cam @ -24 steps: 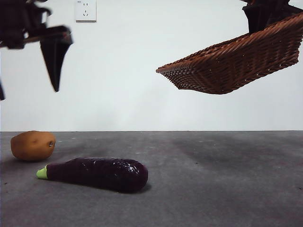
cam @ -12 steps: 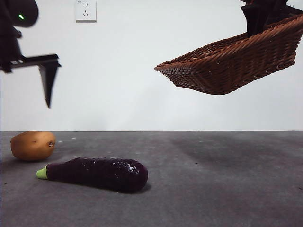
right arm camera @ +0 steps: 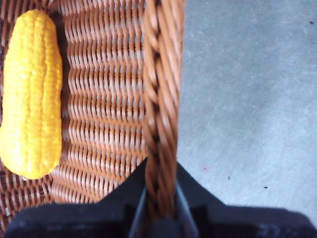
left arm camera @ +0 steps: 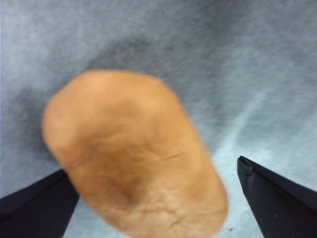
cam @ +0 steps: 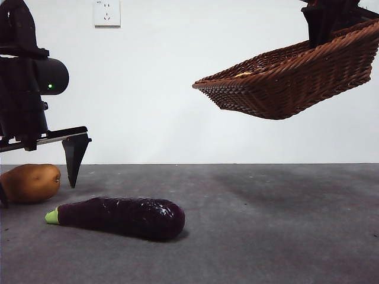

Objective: Help me put the vegetables on the table into the basket

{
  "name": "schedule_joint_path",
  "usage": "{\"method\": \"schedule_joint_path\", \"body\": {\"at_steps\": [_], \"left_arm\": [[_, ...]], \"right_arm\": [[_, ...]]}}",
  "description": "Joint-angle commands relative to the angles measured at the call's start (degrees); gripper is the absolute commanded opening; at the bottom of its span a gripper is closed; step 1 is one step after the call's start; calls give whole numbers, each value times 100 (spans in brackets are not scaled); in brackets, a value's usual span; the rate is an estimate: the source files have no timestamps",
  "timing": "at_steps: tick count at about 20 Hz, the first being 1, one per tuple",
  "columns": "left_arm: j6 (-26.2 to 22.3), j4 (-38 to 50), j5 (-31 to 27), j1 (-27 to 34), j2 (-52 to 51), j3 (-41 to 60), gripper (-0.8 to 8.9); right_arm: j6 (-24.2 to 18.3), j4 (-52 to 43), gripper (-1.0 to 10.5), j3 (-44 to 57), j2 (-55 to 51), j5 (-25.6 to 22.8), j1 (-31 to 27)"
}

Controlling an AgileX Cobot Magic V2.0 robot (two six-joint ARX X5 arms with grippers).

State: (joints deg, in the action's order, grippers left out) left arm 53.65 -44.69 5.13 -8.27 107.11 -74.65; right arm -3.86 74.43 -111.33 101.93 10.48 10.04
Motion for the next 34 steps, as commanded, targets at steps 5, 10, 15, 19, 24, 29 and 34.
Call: {"method": "schedule_joint_path", "body": {"at_steps": [5, 10, 15, 19, 24, 29, 34], "left_arm": [[-11, 63, -66, 4, 87, 59, 52], [-391, 87, -63, -4, 79, 59, -10], [-855, 223, 87, -4, -245, 57, -10], [-1368, 994, 1200, -52, -1016, 55, -10], [-1797, 1585, 2116, -531, -2280, 55, -9], [-1840, 1735, 2544, -1711, -2815, 55, -9], [-2111, 1858, 1744, -3021, -2649, 55, -9]], "right_arm": [[-68, -96, -17, 9, 24, 63, 2], [-66, -96, -17, 9, 24, 68, 2], [-66, -98, -17, 9, 24, 282, 2], [-63, -90, -17, 9, 24, 302, 9], [81, 24, -17, 9, 24, 308, 9], [221, 120, -17, 9, 24, 730, 201], [315, 142, -17, 9, 24, 717, 675]]}}
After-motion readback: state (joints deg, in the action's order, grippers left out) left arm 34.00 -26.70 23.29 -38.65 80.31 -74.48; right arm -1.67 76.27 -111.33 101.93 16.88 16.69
